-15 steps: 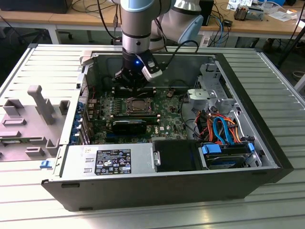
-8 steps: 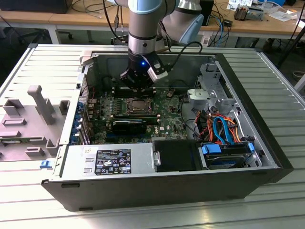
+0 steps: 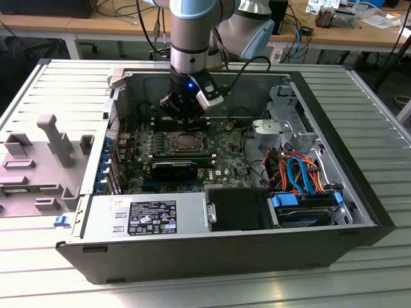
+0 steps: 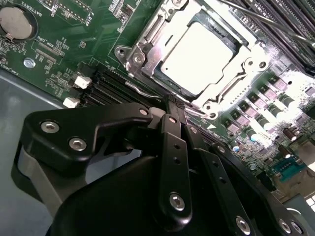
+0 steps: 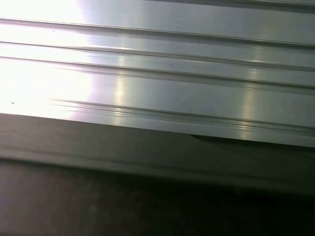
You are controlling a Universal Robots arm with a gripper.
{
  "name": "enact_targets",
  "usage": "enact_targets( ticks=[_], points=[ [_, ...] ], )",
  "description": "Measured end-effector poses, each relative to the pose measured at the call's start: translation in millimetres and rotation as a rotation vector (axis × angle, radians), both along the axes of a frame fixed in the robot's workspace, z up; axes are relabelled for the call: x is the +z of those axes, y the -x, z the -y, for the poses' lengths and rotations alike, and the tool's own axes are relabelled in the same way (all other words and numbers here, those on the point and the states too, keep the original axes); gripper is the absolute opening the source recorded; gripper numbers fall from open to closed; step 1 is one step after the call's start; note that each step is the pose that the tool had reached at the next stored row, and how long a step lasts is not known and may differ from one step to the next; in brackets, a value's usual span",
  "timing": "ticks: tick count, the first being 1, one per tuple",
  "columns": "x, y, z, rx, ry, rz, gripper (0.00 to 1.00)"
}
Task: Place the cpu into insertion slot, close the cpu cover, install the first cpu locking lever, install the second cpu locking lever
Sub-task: 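Install the first cpu locking lever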
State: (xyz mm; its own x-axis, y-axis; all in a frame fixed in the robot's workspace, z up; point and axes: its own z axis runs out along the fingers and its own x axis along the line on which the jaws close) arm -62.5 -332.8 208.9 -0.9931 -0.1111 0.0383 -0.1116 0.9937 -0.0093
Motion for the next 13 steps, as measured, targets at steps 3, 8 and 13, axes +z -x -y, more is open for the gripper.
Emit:
enact_targets(
  ticks=[3, 8, 13],
  points=[
    [-0.2, -0.4, -1.7, 0.007, -0.0004, 0.0001, 0.11],
    [-0.4, -4.0, -3.1, 0.014, -0.0002, 0.0001, 0.11],
    [-0.8, -7.8, -3.1, 0.014, -0.0004, -0.0001, 0.11]
  ],
)
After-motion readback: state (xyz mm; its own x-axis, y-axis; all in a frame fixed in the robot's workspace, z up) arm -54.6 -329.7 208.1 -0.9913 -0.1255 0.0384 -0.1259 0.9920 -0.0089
